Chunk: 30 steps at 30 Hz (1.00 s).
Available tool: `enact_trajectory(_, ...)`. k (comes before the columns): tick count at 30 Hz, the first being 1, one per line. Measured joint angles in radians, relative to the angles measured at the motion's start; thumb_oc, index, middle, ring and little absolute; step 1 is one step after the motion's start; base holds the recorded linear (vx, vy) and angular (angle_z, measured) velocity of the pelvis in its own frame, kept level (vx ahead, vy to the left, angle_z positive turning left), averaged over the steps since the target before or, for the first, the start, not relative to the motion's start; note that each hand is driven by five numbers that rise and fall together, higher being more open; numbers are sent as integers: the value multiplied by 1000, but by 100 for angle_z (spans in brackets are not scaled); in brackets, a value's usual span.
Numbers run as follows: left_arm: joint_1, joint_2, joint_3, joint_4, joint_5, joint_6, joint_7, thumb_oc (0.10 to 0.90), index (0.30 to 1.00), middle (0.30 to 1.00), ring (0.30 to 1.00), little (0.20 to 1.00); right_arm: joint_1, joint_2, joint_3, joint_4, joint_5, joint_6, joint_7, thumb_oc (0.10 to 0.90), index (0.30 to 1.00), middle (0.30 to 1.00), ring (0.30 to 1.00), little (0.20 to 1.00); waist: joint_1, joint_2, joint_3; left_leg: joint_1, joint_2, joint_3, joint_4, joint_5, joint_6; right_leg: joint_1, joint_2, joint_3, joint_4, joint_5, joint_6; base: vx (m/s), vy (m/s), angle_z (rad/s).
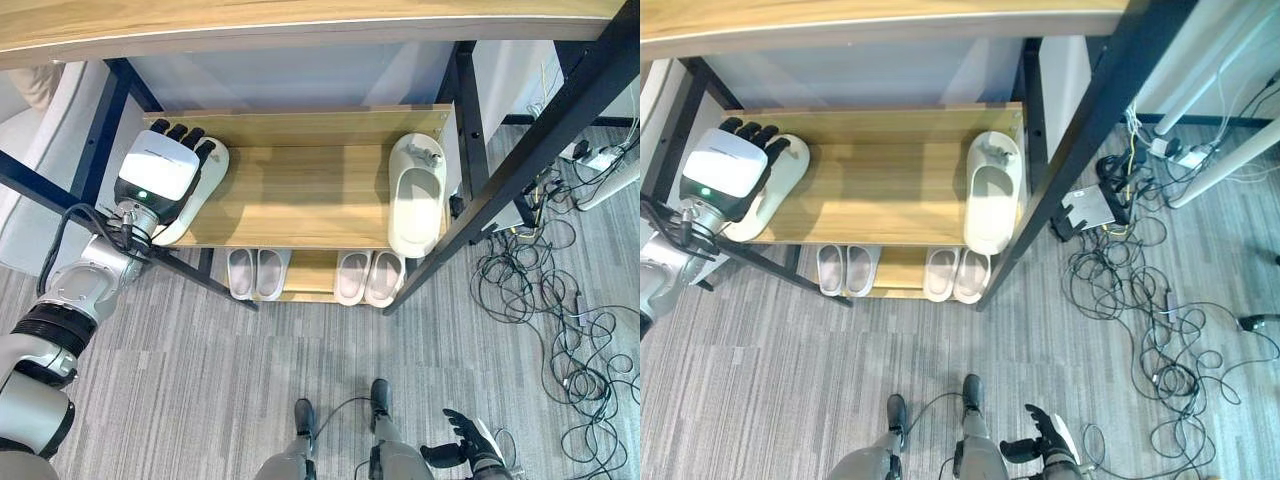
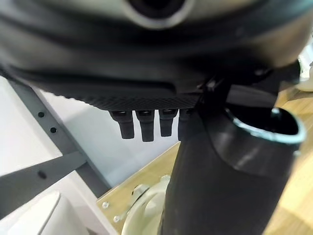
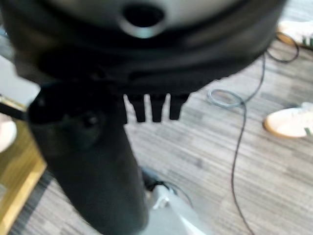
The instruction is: Arrange the slippers neatly on the shoe rack.
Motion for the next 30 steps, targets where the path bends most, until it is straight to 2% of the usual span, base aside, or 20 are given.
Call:
enact_trajectory(6,0,0,0,26,0,12,20,800,900,900,900,900,-1,0,1,-1,0,-1,-1,800,900,900,900,900,-1,-7,4,-1,0,-1,0,0,0,0,0,-1,0,0,0,0,0,0)
enact_trajectory(30,-7,0,-2,61,0,13,45,800,900,900,900,900,-11,0,19,2,1,-2,-17,800,900,900,900,900,-8,-6,3,-22,-3,2,0,6,9,-25,-1,5,0,6,-7,0,0,0)
